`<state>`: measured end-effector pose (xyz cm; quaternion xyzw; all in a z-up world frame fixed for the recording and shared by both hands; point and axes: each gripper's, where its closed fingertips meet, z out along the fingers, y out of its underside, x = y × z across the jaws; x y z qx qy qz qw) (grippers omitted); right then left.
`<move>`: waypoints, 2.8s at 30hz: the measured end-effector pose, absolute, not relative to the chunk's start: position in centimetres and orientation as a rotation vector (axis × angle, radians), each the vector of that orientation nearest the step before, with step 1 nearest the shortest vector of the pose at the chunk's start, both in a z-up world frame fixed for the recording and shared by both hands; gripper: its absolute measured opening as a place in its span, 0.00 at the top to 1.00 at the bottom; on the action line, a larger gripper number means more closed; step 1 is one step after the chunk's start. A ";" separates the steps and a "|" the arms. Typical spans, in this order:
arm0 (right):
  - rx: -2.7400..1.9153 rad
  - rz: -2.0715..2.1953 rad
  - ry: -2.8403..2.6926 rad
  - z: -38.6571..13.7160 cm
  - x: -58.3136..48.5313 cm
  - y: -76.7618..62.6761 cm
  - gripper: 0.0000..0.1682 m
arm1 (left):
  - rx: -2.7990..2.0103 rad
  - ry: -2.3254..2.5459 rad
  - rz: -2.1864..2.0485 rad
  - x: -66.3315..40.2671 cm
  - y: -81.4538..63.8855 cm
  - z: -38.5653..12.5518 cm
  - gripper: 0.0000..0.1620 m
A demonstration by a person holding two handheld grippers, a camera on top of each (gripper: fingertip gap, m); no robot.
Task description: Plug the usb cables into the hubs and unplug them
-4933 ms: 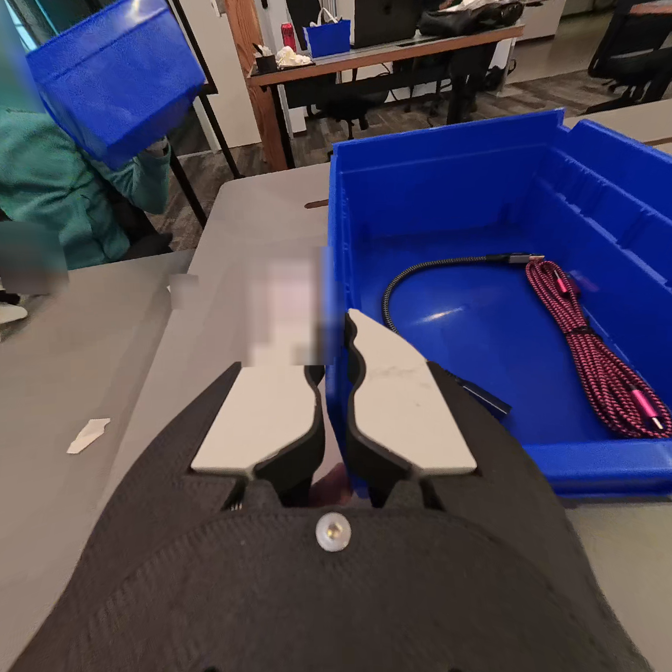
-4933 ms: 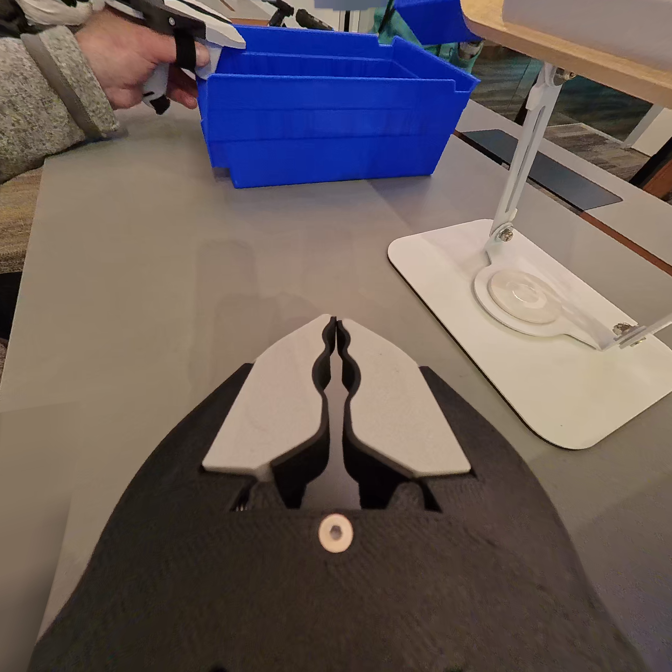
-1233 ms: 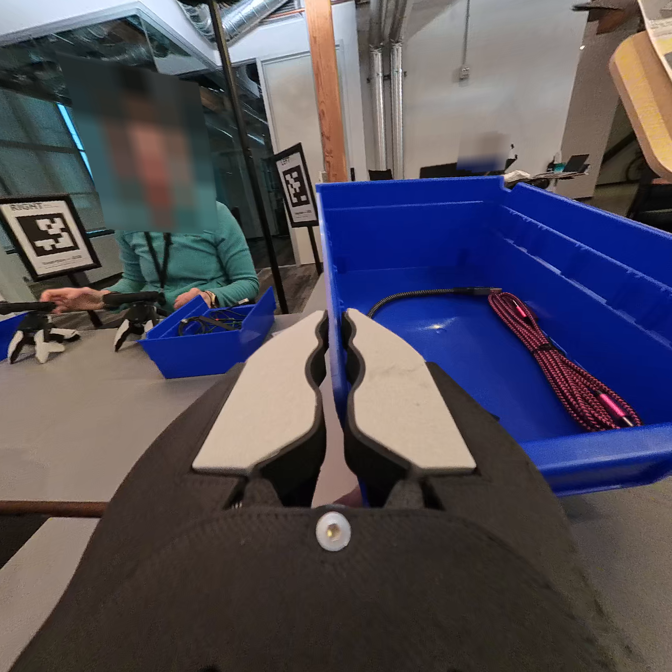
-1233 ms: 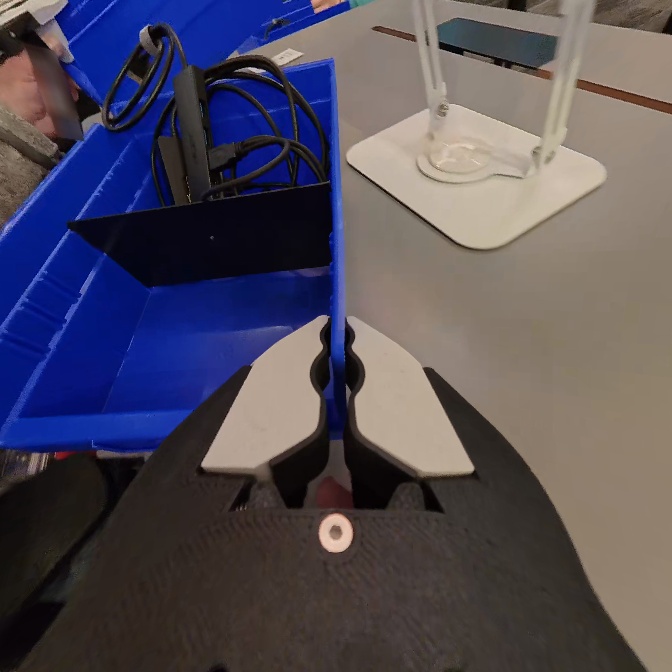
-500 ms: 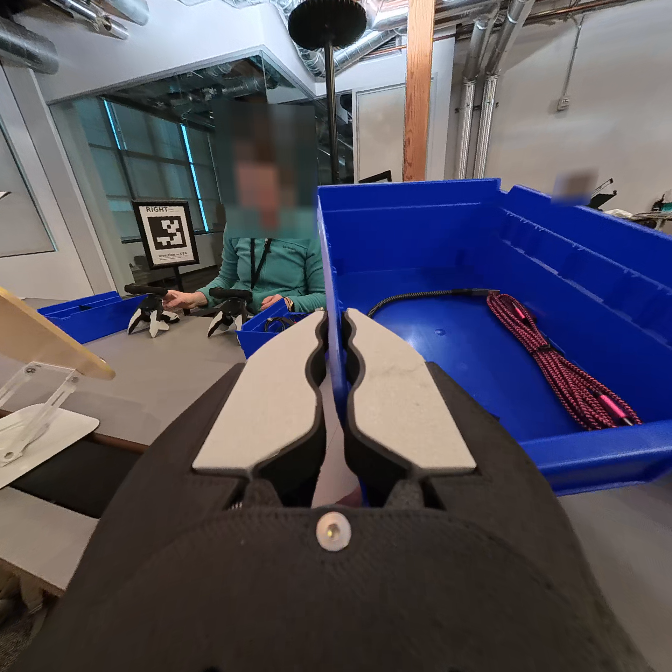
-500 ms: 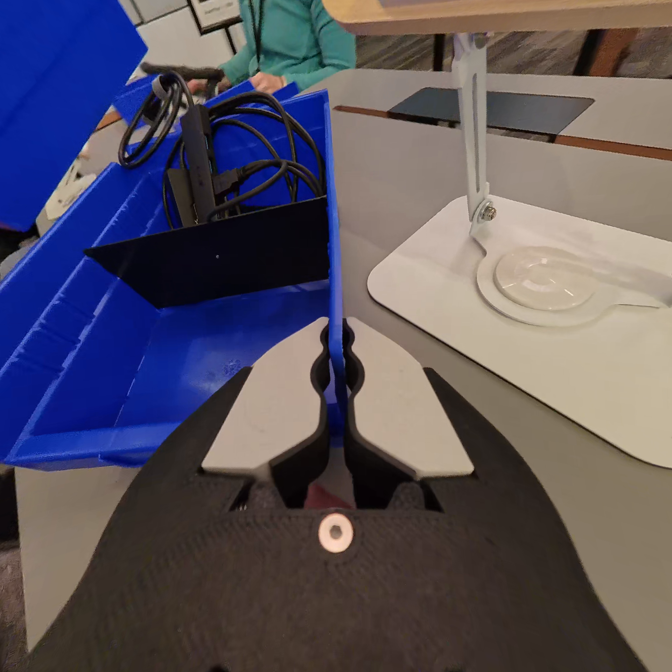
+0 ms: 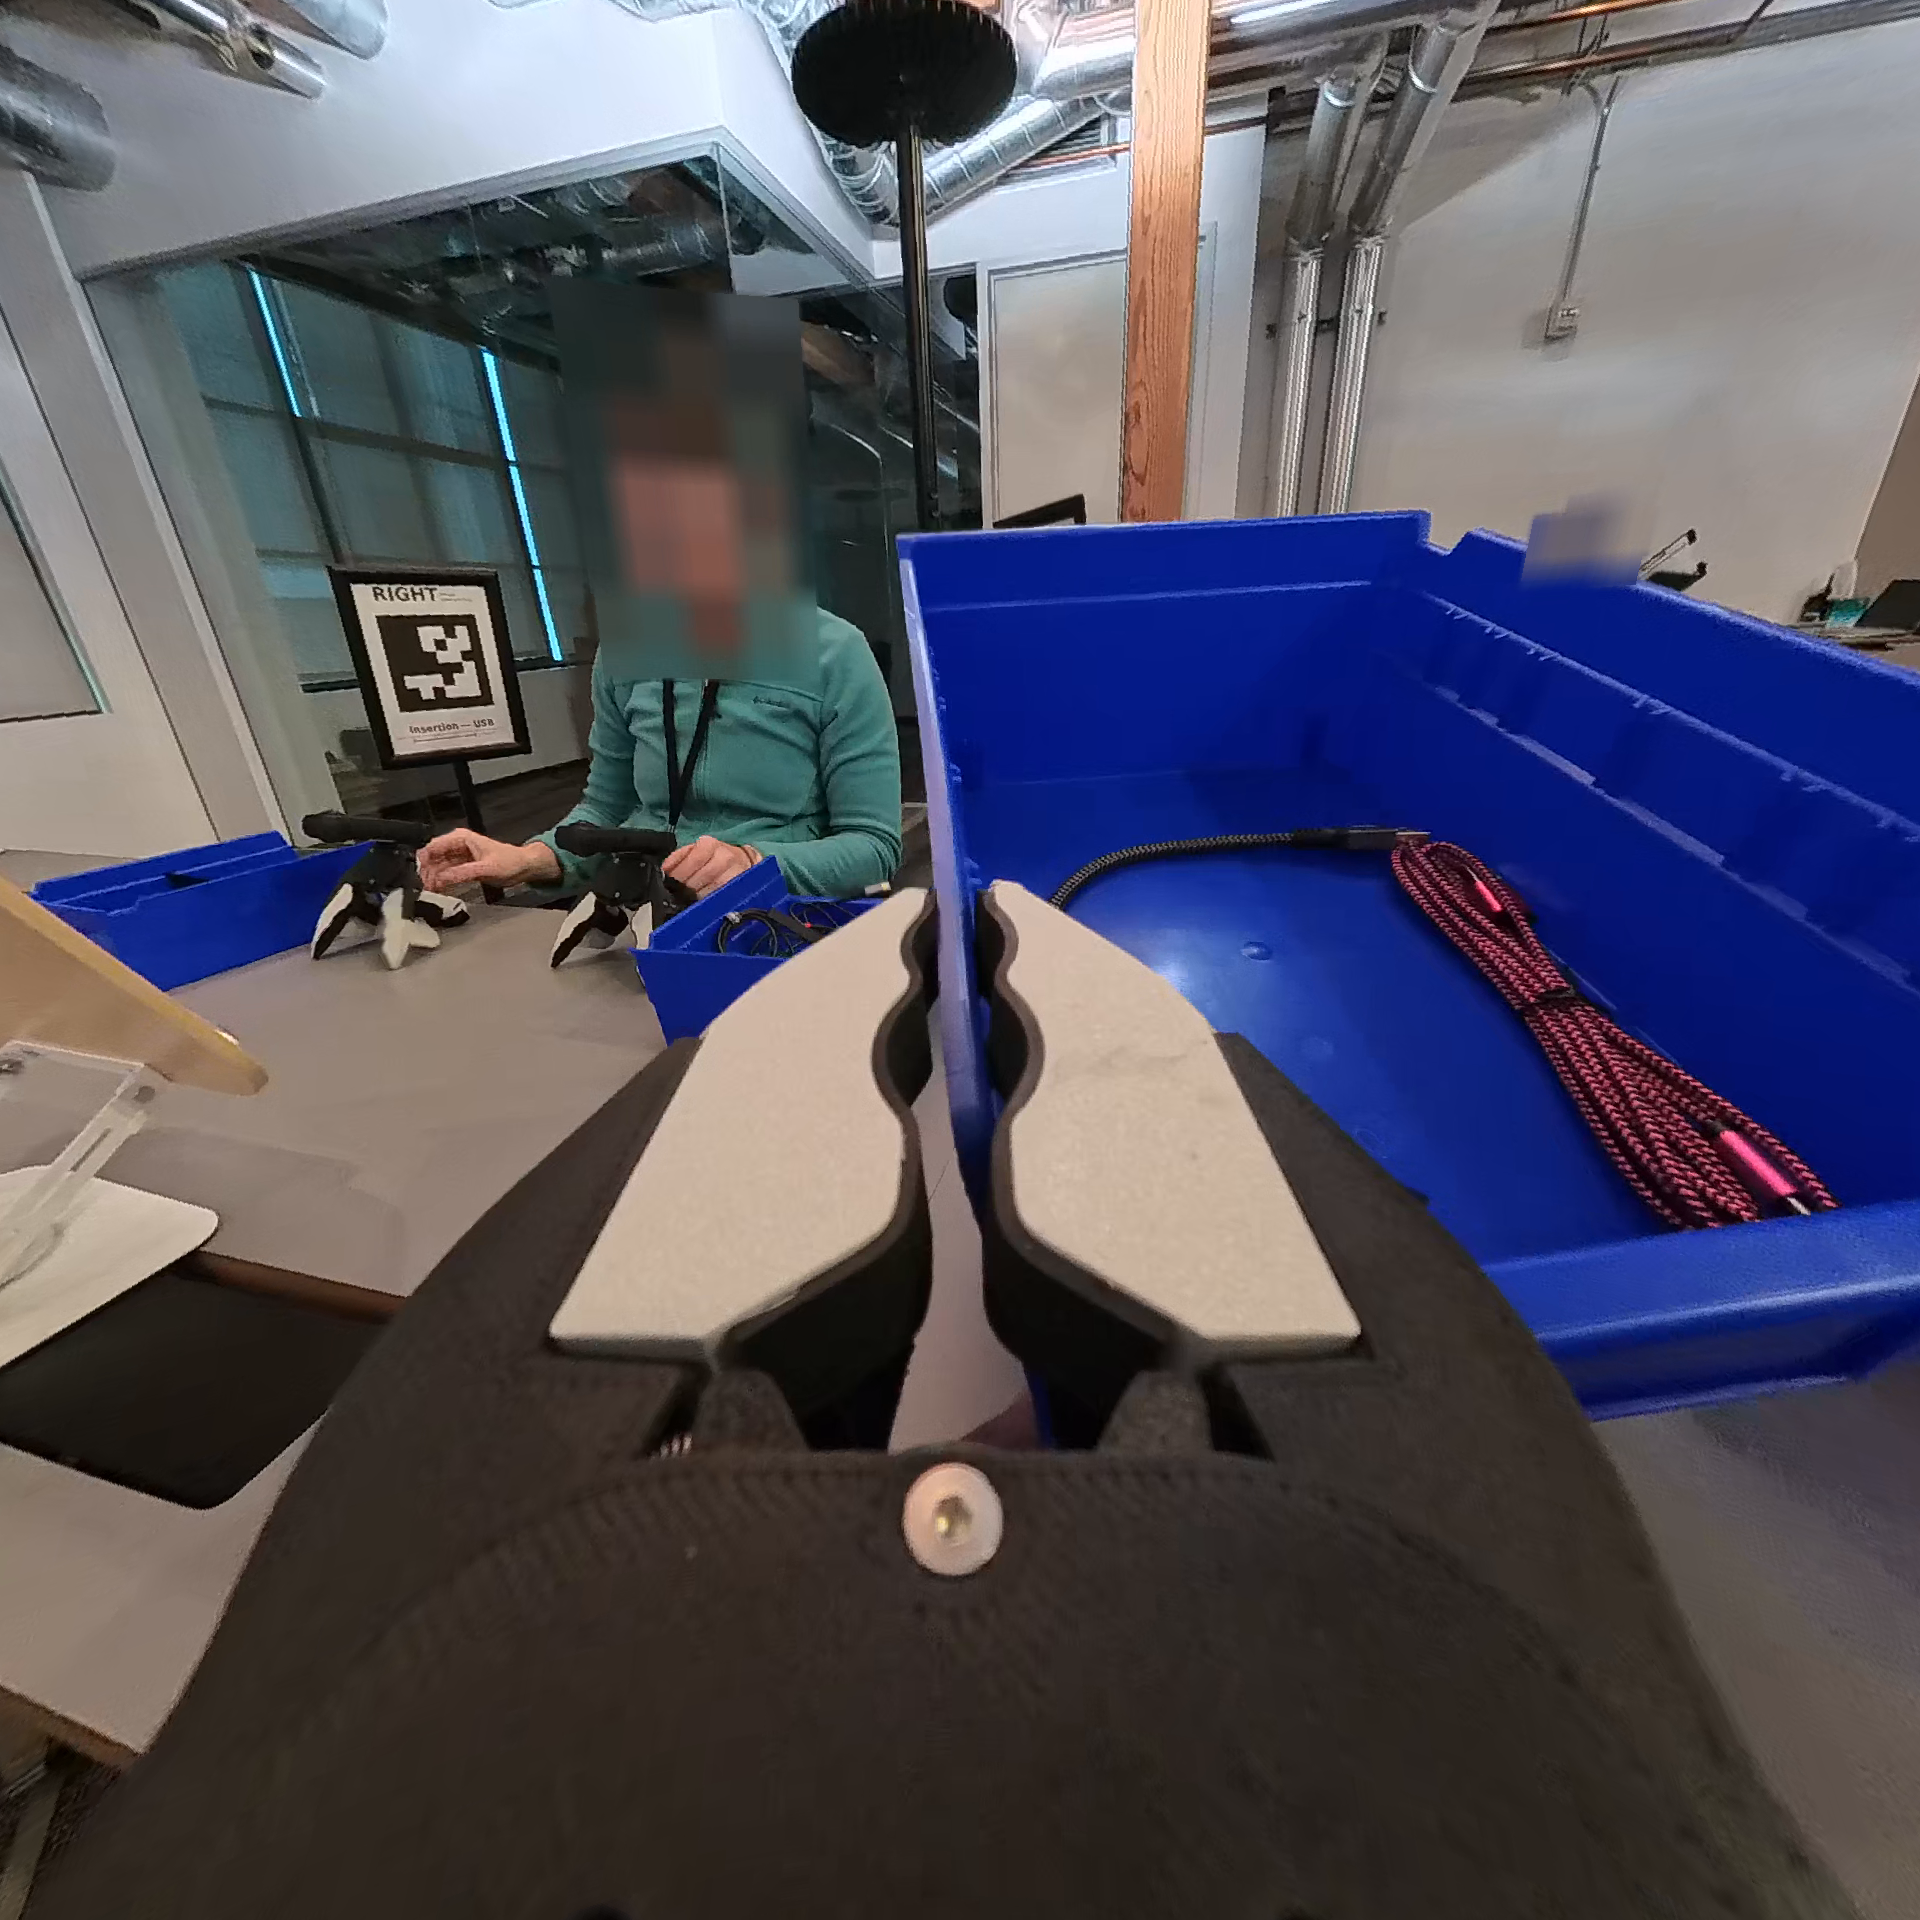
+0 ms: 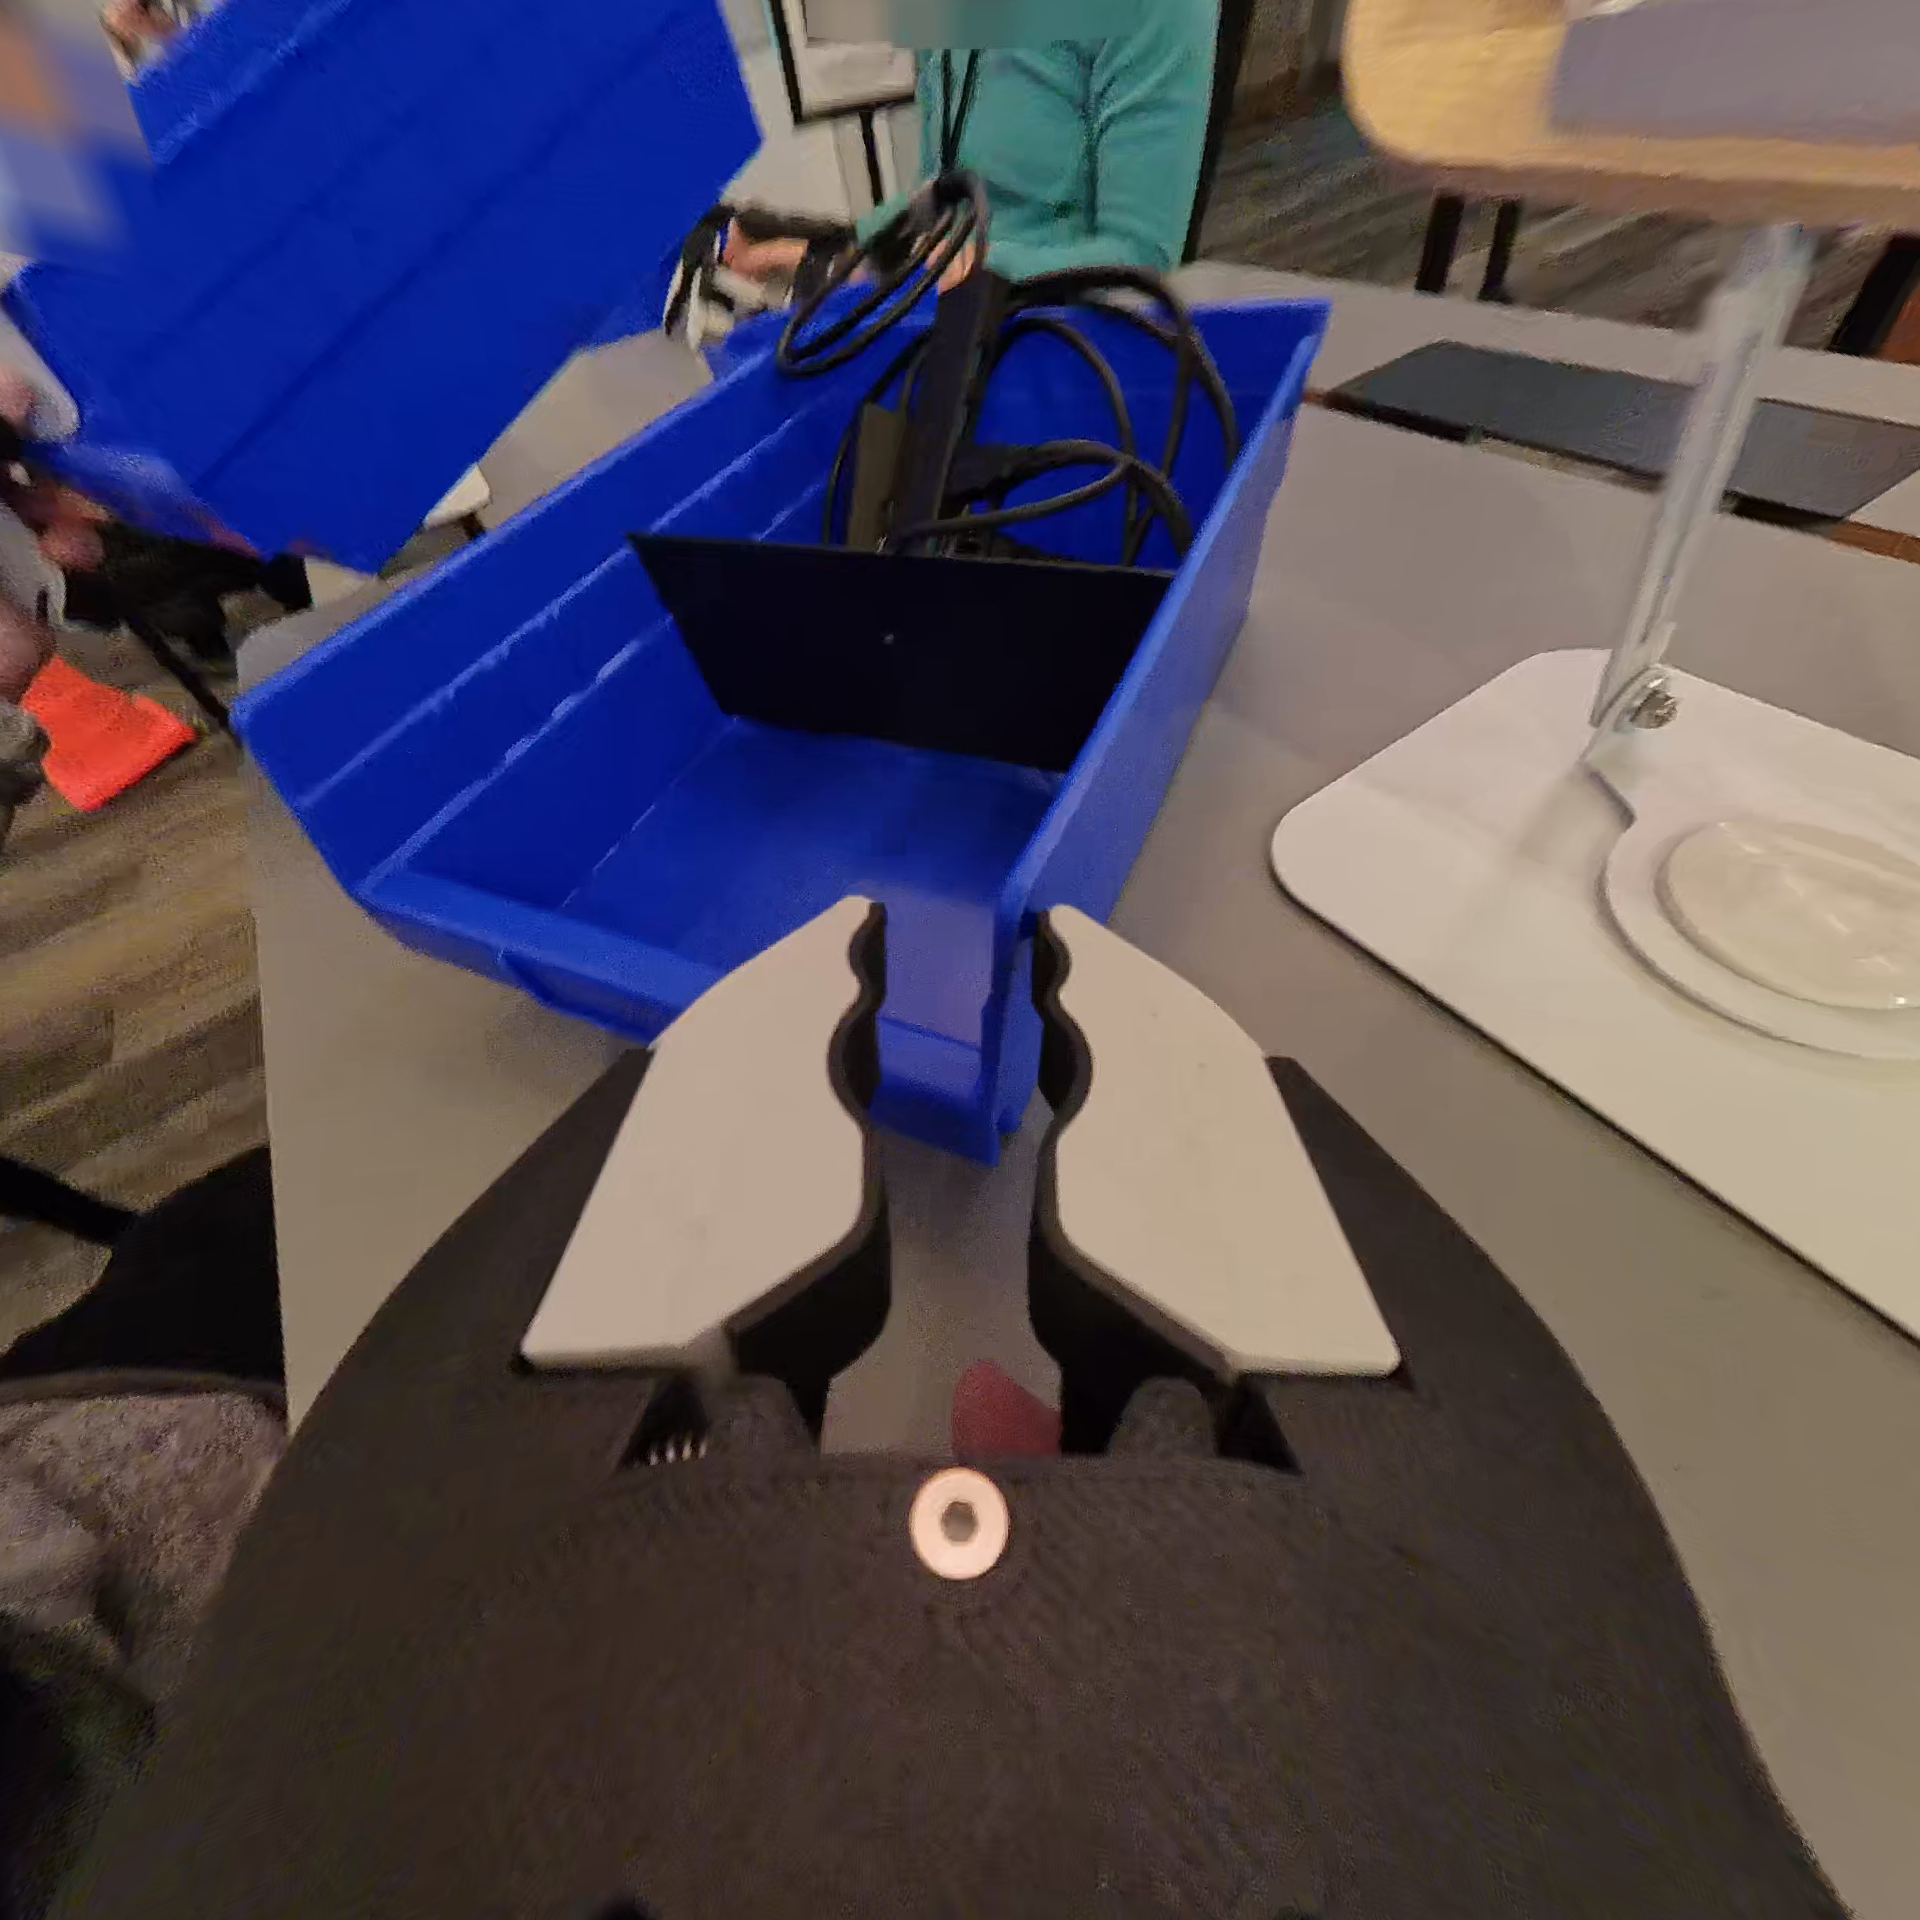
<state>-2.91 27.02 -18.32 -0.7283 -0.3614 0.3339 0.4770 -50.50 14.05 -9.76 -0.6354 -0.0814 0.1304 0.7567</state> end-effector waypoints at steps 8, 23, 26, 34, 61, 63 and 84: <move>-1.593 0.858 -1.296 -19.3 -7.5 19.3 0.71 | -1.361 -0.157 0.279 -49.6 13.3 -8.1 0.97; -1.454 0.571 -1.443 -20.1 -10.9 18.9 0.88 | -1.336 -0.146 0.239 -48.9 13.1 -6.7 0.97; -1.472 0.516 -1.446 -20.2 -12.1 19.3 0.90 | -1.327 -0.143 0.229 -48.9 13.2 -6.2 0.97; -1.569 0.546 -1.374 -20.4 -17.2 22.3 0.95 | -1.293 -0.139 0.217 -48.7 12.8 -4.0 0.97; -1.566 0.754 -0.635 -4.4 17.2 20.4 0.85 | -1.273 0.485 -0.469 -12.0 19.7 2.4 0.97; -1.590 0.649 -0.526 -4.2 23.0 20.3 0.86 | -1.304 0.549 -0.537 -7.3 20.9 0.6 0.97; -1.810 0.425 -0.257 -12.4 32.3 17.3 0.58 | -1.616 0.617 -0.614 16.1 29.3 -16.6 0.94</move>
